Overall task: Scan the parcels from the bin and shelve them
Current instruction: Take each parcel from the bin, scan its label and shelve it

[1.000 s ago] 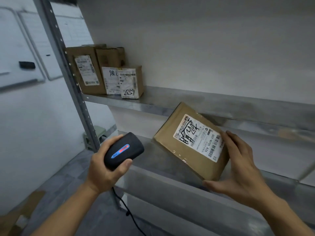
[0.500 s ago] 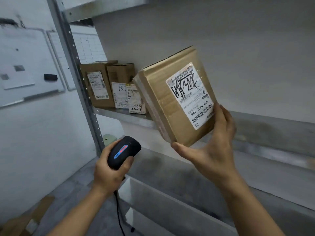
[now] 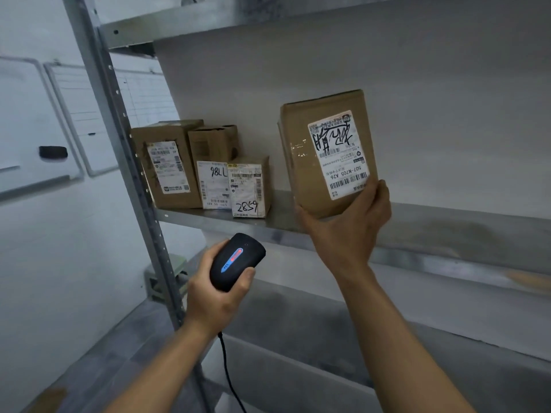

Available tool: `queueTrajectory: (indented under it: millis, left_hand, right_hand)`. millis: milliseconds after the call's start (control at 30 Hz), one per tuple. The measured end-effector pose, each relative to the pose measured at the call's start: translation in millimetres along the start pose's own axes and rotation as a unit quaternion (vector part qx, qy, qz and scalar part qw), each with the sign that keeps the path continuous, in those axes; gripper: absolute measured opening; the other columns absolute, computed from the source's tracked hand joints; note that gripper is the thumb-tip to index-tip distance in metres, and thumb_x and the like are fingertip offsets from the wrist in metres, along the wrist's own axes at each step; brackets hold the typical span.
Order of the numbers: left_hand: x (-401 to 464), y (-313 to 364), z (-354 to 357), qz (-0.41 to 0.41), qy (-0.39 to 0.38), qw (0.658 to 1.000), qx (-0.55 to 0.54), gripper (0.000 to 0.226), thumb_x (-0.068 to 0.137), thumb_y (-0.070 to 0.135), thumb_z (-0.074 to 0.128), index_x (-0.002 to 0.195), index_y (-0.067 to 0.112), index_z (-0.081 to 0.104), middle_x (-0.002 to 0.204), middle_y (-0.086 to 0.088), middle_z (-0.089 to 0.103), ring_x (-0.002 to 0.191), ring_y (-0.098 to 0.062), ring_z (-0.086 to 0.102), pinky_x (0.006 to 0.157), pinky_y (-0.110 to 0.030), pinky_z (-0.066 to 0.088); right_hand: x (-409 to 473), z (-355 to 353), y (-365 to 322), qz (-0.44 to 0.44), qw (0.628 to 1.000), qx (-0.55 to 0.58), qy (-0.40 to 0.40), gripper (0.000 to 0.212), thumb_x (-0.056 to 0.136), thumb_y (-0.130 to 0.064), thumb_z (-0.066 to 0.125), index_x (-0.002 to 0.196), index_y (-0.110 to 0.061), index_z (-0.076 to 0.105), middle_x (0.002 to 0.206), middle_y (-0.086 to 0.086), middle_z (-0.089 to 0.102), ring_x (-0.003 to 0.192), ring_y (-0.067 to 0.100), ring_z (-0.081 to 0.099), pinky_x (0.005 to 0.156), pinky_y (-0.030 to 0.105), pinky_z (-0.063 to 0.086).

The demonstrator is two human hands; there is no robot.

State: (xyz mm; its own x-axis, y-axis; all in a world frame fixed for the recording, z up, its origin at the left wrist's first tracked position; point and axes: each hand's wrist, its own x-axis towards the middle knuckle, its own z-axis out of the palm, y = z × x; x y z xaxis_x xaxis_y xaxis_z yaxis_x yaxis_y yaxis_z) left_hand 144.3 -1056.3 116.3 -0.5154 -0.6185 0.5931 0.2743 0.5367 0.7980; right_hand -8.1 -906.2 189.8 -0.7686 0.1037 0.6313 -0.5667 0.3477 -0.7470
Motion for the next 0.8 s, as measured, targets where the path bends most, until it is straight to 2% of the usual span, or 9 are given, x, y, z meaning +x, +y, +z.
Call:
queueTrajectory:
  millis: [67,200,367,600,800]
  left_hand:
    - [9.0,-5.6,-3.0,0.001,-0.001,1.000,0.000,0.064,0.063,0.060,0.073,0.121,0.038,0.058,0.099,0.031,0.069,0.093,0.015,0.064,0.076,-0.002,0.046]
    - [24.6,-20.5,-11.2,-0.013,-0.019,1.000,-0.012,0.065,0.062,0.061,0.074,0.122,0.043,0.056,0.108,0.024,0.067,0.094,0.010,0.066,0.076,-0.005,0.048]
    - [36.3,-40.1,-17.4,-0.006,-0.037,0.999,-0.014,0.072,0.064,0.061,0.074,0.128,0.032,0.058,0.111,0.020,0.067,0.096,0.010,0.066,0.076,-0.004,0.049]
    - [39.8,-56.1,-19.7,0.000,-0.059,0.998,-0.033,0.073,0.067,0.059,0.073,0.130,0.026,0.057,0.113,0.022,0.064,0.097,0.014,0.064,0.074,-0.003,0.049]
    - [38.8,-64.4,-19.0,-0.011,-0.077,0.996,-0.044,0.072,0.067,0.062,0.073,0.130,0.031,0.055,0.113,0.023,0.063,0.097,0.011,0.065,0.073,-0.007,0.052]
  right_hand:
    - [-0.5,18.0,-2.8,0.004,1.000,-0.013,0.008,0.141,0.055,-0.074,0.085,0.157,-0.015,0.008,0.163,0.015,0.013,0.150,0.034,0.011,0.117,0.059,0.030]
    - [-1.2,48.4,-4.1,0.016,0.999,-0.034,0.025,0.142,0.055,-0.073,0.085,0.158,-0.010,0.010,0.162,0.020,0.015,0.149,0.037,0.013,0.118,0.059,0.029]
    - [-6.4,73.4,-3.7,0.020,0.997,-0.061,0.053,0.140,0.058,-0.069,0.086,0.158,-0.005,0.013,0.162,0.024,0.015,0.149,0.039,0.013,0.119,0.058,0.028]
    - [-16.3,89.7,-3.6,0.032,0.993,-0.113,0.033,0.141,0.060,-0.072,0.083,0.157,-0.004,0.007,0.163,0.026,0.008,0.151,0.041,0.008,0.123,0.053,0.014]
    - [-23.4,89.6,1.1,0.018,0.987,-0.156,0.016,0.128,0.067,-0.070,0.079,0.155,-0.003,0.016,0.156,0.021,0.025,0.146,0.039,0.022,0.120,0.055,0.024]
